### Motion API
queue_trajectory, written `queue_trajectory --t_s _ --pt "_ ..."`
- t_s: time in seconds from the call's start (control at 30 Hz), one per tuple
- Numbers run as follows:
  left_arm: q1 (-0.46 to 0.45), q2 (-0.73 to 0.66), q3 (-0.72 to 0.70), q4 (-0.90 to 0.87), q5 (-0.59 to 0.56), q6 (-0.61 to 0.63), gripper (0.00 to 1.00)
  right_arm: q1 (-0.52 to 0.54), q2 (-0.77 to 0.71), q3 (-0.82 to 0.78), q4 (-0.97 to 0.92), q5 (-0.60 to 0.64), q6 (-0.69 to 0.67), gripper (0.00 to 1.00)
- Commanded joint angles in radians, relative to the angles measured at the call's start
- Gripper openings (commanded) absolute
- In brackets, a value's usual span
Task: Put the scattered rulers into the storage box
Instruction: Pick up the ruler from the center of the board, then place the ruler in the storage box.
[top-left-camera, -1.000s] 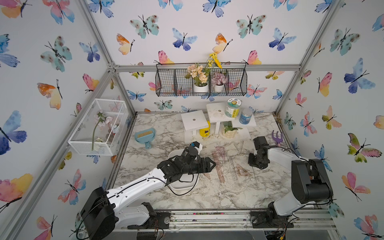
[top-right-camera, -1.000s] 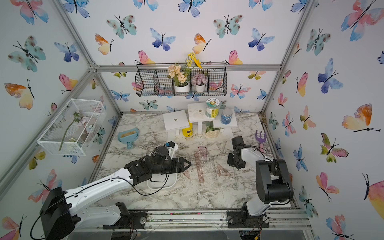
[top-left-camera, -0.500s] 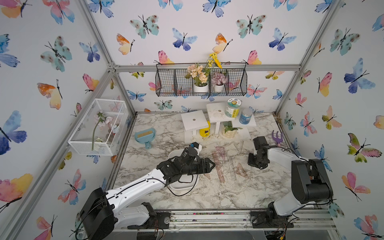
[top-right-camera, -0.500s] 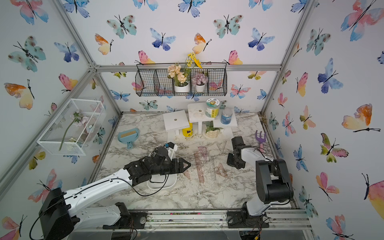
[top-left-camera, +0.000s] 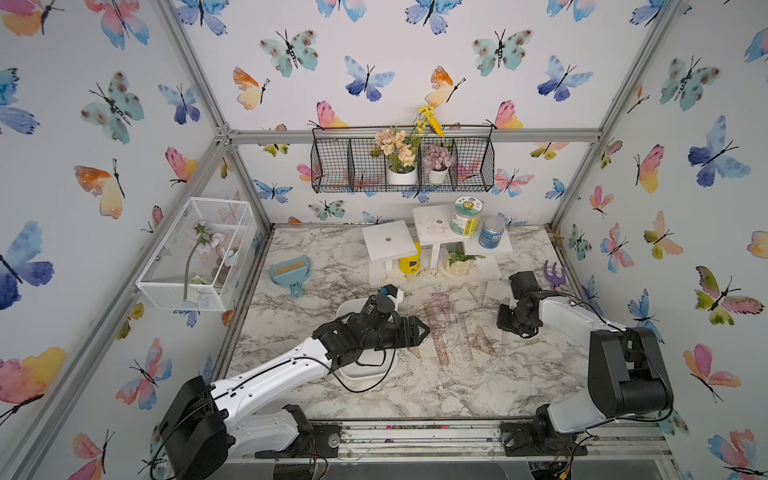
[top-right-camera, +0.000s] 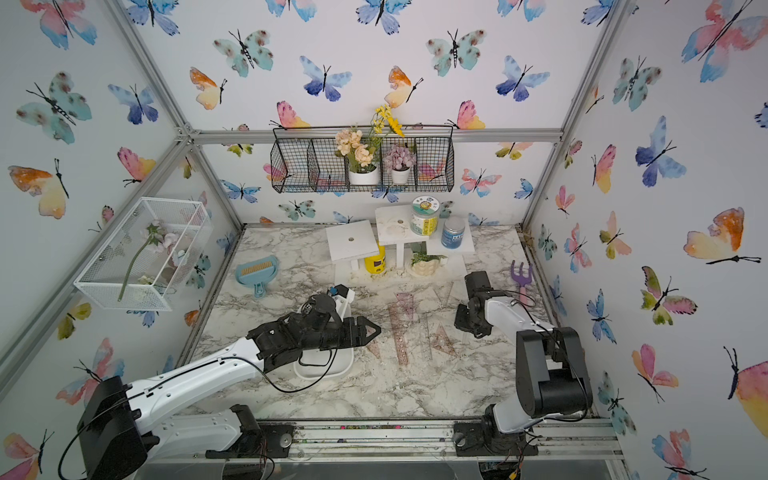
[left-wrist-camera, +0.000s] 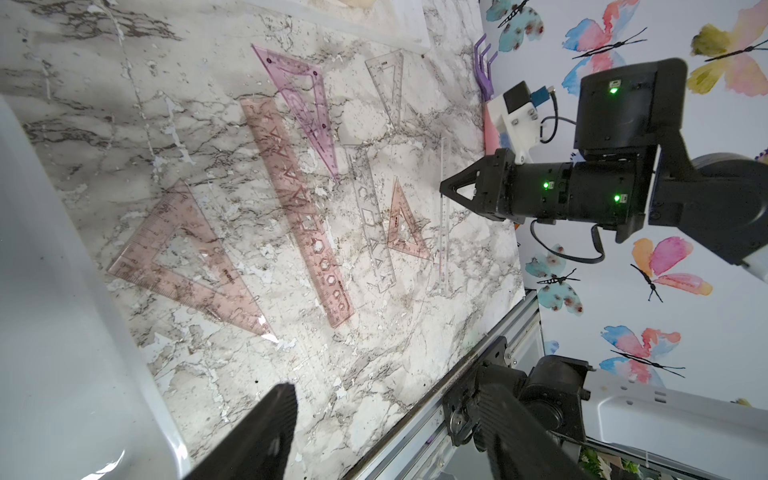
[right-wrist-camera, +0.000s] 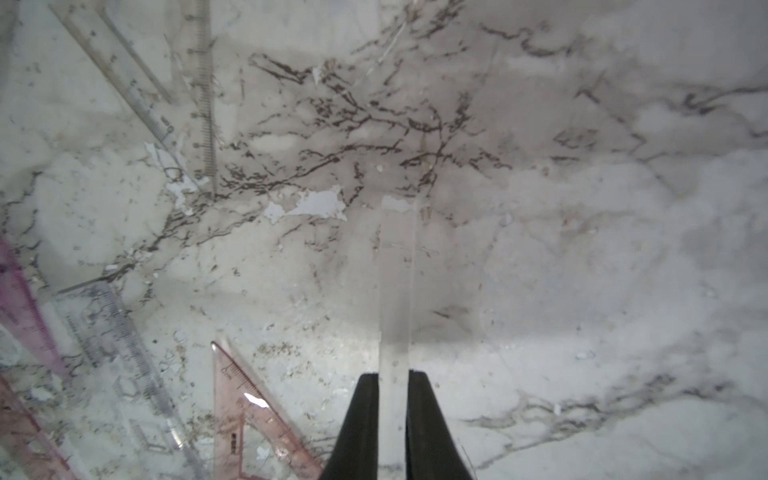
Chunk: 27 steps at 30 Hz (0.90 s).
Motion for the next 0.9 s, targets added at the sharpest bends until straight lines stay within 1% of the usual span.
queue_trajectory --t_s 0.0,0.13,0.3,0.4,0.6,0.7,0.8,0.87 --pt "-0.003 -0.016 0.013 -0.028 -0.029 0.022 0.74 0.003 -0.034 0.032 -0.048 -0.039 0.016 0.01" --pt "-0.009 -0.013 0.016 -0.031 -0.039 0.03 0.74 0.003 -0.057 0.046 -0.059 -0.058 0.022 0.01" --pt "-0.018 0.002 0.023 -0.028 -0.036 0.056 0.74 0.012 -0.106 0.046 -0.041 -0.168 0.058 0.01" --pt "-0.017 0.004 0.023 0.009 0.009 0.076 0.73 0.019 -0.161 0.04 0.008 -0.292 0.092 0.01" --pt "-0.016 -0.021 0.006 0.141 0.161 0.105 0.72 0.026 -0.274 0.034 0.128 -0.551 0.182 0.01" --pt "-0.016 -0.031 0.004 0.19 0.218 0.114 0.72 0.029 -0.31 0.019 0.208 -0.678 0.233 0.01" --pt "-0.007 -0.038 0.005 0.216 0.26 0.117 0.69 0.034 -0.343 -0.01 0.313 -0.778 0.313 0.01" --pt "0.009 -0.044 -0.006 0.248 0.318 0.109 0.67 0.045 -0.357 -0.033 0.409 -0.841 0.378 0.01"
